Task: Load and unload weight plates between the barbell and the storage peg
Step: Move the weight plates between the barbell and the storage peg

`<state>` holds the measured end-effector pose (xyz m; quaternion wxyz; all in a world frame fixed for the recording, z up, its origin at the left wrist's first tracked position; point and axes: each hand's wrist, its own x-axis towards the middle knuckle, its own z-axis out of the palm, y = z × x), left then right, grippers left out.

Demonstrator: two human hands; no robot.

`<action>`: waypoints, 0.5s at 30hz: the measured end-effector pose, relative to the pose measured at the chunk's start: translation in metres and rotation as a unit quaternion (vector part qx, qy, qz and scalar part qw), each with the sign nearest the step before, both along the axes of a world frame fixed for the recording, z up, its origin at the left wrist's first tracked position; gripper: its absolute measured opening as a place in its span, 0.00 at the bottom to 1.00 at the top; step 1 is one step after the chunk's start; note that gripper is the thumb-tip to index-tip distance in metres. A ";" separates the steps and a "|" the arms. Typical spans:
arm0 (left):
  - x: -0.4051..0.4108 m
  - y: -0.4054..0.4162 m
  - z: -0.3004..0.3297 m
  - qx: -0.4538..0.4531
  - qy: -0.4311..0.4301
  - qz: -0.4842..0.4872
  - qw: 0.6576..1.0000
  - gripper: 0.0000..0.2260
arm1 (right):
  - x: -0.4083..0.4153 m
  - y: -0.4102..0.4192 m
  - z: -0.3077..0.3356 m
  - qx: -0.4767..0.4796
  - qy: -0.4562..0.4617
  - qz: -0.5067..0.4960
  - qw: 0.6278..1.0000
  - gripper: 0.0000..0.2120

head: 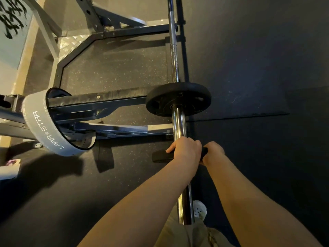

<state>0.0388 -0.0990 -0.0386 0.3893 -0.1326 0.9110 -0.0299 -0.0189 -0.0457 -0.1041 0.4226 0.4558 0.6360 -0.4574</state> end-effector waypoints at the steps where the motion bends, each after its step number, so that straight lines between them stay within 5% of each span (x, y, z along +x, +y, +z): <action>1: 0.000 0.000 0.001 -0.002 0.000 -0.004 1.000 0.23 | 0.001 0.000 -0.002 0.000 0.011 -0.008 1.000 0.08; 7: 0.009 0.002 0.000 -0.019 0.012 -0.046 0.999 0.20 | 0.018 0.009 0.007 -0.048 0.062 -0.055 0.995 0.18; 11: 0.049 -0.015 -0.009 0.019 0.191 -0.006 0.981 0.16 | 0.030 0.010 0.029 -0.100 0.074 -0.076 0.989 0.25; 13: 0.082 -0.031 -0.018 0.102 0.295 0.119 0.943 0.18 | 0.035 0.002 0.036 -0.126 0.098 -0.065 0.985 0.30; 15: 0.113 -0.038 -0.029 0.178 0.376 0.352 0.838 0.20 | 0.037 -0.011 0.039 -0.113 0.113 -0.043 0.986 0.33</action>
